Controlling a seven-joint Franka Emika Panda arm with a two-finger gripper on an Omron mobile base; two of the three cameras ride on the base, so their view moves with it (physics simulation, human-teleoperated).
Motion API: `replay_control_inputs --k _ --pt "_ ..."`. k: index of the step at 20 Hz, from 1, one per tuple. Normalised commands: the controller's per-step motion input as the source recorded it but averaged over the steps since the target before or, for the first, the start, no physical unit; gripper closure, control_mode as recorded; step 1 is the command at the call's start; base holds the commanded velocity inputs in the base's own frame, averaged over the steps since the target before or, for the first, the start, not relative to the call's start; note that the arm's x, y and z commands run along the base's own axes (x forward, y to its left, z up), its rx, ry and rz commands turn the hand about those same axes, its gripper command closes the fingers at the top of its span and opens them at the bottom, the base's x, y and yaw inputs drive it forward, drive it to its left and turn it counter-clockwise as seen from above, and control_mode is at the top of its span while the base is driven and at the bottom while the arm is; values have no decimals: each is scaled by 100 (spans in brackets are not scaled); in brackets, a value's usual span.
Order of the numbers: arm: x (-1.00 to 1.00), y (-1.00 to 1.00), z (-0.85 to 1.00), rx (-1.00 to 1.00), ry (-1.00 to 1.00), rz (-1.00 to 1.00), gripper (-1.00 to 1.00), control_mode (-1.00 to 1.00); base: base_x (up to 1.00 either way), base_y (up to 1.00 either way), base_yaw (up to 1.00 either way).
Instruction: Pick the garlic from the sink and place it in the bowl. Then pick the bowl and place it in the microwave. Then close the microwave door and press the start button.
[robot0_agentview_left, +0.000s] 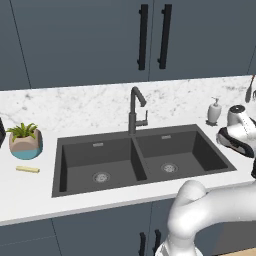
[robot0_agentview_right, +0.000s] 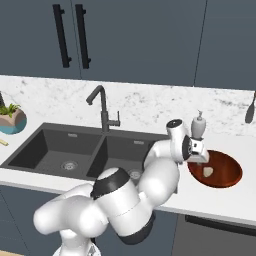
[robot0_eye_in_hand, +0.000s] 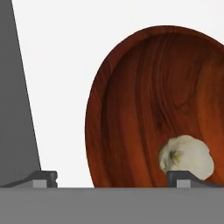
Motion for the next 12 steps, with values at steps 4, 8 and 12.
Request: replay_control_inputs --k 4,8,12 --pt "0 -23 -20 0 4 0 -100 -100 0 0 0" --pt "1 -8 -25 0 4 0 -100 -100 0 0 0" --pt "10 -1 -28 0 4 0 -100 -100 0 0 0"
